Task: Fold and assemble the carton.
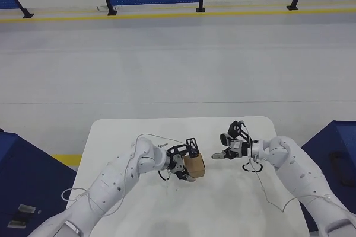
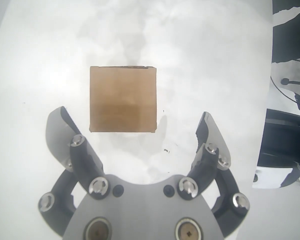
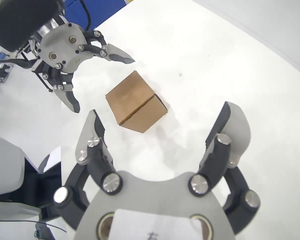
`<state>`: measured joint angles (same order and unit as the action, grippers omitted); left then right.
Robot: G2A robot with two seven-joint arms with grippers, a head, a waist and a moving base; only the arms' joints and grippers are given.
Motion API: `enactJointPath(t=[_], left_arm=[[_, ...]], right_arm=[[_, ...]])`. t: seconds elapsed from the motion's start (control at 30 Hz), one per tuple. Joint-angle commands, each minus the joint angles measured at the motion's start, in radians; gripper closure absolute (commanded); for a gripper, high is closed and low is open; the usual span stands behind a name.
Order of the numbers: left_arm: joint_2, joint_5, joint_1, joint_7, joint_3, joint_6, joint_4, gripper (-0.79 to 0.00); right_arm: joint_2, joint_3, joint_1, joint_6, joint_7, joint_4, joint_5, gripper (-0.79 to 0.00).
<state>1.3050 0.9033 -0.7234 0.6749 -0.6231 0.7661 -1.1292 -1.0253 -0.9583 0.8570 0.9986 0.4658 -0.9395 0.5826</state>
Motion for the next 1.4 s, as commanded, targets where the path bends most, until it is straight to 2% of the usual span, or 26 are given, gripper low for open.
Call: enactJointPath(t=[0.0, 0.23, 0.47, 0.63, 0.97, 1.37], left_arm=[[0.020, -0.018, 0.031, 0.008, 0.029, -0.001, 0.056, -0.785], [0.075, -0.050, 0.098, -0.001, 0.089, 0.006, 0.158, -0.785], [0.127, -0.049, 0.139, 0.033, 0.149, -0.027, 0.246, -0.785], [0.158, -0.062, 0.162, 0.024, 0.170, -0.014, 0.300, -0.785], [0.195, -0.065, 0.187, 0.015, 0.188, 0.004, 0.377, -0.785], [0.218, -0.057, 0.197, 0.023, 0.195, 0.012, 0.406, -0.779]], right_arm=[[0.002, -0.004, -0.007, 0.014, 0.015, 0.026, -0.020, -0.785], [0.003, -0.002, -0.021, 0.014, 0.041, 0.074, -0.083, -0.785], [0.007, 0.012, -0.034, 0.014, 0.079, 0.076, -0.125, -0.785], [0.011, 0.018, -0.033, 0.014, 0.091, 0.064, -0.152, -0.785], [0.014, 0.039, -0.038, 0.014, 0.106, 0.060, -0.185, -0.785], [0.015, 0.063, -0.056, 0.014, 0.114, 0.067, -0.205, -0.785]])
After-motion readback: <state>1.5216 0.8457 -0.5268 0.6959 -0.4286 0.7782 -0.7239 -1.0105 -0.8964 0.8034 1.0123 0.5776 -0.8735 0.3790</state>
